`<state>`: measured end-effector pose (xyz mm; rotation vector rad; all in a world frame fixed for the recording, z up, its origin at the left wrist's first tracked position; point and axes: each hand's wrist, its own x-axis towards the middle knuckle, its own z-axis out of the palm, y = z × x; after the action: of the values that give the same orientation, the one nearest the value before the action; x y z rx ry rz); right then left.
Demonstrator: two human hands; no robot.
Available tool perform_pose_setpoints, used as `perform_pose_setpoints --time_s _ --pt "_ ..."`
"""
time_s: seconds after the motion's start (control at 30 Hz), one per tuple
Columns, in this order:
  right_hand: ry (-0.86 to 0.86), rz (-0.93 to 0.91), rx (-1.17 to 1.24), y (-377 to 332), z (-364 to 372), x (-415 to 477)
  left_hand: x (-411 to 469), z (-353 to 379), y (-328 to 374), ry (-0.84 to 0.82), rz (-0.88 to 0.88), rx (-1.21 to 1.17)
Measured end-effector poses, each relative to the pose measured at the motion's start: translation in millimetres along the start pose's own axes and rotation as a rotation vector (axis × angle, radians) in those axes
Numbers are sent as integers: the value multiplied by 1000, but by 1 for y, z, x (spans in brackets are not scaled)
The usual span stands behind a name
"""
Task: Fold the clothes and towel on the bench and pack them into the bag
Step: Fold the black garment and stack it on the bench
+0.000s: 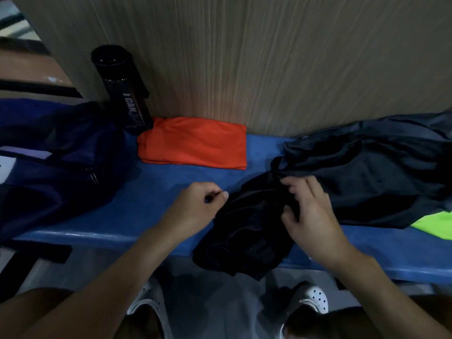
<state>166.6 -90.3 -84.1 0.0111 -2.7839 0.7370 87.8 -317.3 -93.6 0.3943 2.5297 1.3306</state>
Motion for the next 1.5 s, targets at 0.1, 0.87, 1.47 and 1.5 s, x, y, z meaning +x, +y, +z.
perform_pose_setpoints --time_s 0.1,0.87,1.47,1.5 --pt "-24 79 -8 -2 1 -18 -1 4 3 25 -58 6" --pt "-340 -263 -118 23 14 -42 3 1 22 397 57 -156" --pt "-501 2 71 22 -25 -21 14 9 11 136 -268 -105" --pt "-533 24 62 25 -27 -21 16 10 10 138 -296 -137"
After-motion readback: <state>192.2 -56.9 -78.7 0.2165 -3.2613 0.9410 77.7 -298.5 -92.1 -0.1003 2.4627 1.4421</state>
